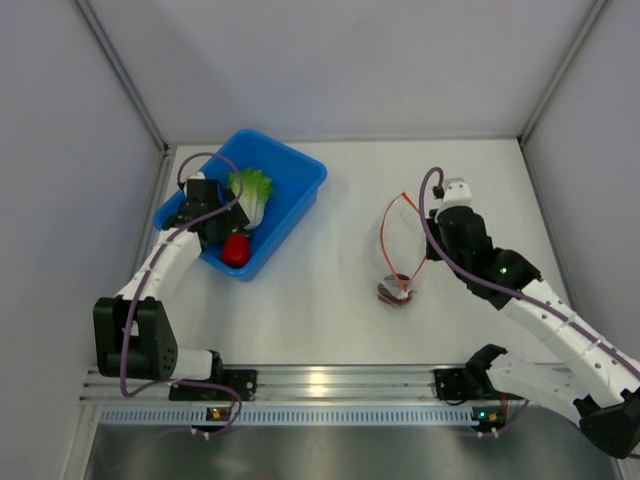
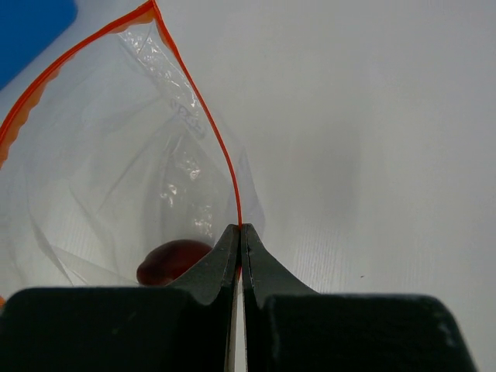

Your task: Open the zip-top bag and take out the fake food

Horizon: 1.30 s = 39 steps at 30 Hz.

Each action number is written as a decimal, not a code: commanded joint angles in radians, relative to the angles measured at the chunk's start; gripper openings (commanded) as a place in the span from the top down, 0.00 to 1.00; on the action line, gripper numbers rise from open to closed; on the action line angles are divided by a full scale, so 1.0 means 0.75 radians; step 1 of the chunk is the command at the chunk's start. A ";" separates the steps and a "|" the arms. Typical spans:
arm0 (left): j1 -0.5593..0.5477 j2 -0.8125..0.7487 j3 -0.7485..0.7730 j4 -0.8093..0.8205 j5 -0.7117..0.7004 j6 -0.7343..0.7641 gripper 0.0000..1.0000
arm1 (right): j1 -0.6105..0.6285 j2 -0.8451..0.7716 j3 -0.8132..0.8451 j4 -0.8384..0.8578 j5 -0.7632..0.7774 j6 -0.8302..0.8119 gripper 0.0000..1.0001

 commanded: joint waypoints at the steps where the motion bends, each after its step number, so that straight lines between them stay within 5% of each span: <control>1: 0.007 -0.064 0.075 0.013 0.156 -0.046 0.02 | -0.019 -0.009 0.012 0.015 -0.076 0.016 1.00; 7: -0.009 -0.115 0.118 0.011 0.369 -0.085 0.02 | -0.021 0.001 0.019 0.043 -0.148 0.055 1.00; 12: -0.201 -0.150 0.185 0.009 0.394 -0.106 0.02 | -0.021 0.011 0.039 0.047 -0.162 0.100 1.00; 26: -1.038 -0.175 0.526 0.013 0.061 -0.126 0.02 | -0.021 0.069 0.166 -0.041 -0.289 0.208 1.00; 39: -1.333 0.097 0.678 0.040 -0.062 -0.120 0.13 | -0.019 0.085 0.370 -0.221 -0.324 0.258 1.00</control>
